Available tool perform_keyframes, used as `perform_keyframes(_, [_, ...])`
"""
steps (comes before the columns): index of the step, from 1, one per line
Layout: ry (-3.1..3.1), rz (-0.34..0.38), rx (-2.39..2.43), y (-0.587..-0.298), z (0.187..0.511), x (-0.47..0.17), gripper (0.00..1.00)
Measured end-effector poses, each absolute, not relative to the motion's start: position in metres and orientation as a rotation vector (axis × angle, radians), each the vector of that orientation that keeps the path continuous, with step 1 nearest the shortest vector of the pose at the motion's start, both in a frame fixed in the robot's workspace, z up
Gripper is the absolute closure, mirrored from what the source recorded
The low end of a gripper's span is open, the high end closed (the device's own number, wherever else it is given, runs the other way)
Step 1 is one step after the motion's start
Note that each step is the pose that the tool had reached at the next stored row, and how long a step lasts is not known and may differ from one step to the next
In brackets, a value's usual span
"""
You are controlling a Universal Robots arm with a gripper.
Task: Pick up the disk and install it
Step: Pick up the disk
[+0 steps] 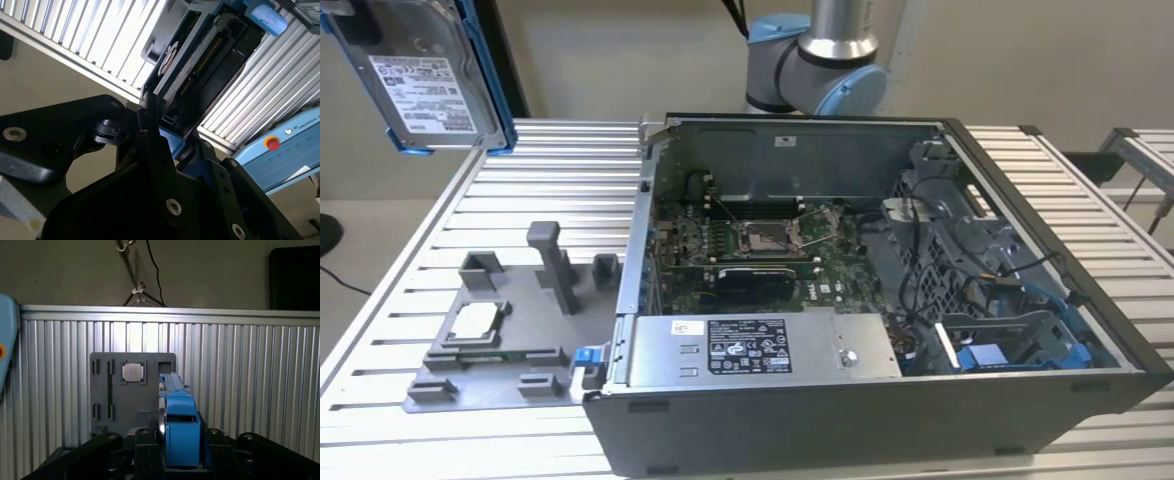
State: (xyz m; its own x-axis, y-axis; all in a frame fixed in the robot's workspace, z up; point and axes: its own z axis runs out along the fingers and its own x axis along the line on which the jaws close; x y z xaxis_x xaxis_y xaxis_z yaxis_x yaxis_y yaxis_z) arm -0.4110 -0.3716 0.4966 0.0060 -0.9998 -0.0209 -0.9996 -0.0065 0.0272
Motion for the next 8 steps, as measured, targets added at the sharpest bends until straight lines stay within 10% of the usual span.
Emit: perform_keyframes(8, [-2.211, -0.053, 2.225, -0.3716, 0.4966, -0.4024, 1.00])
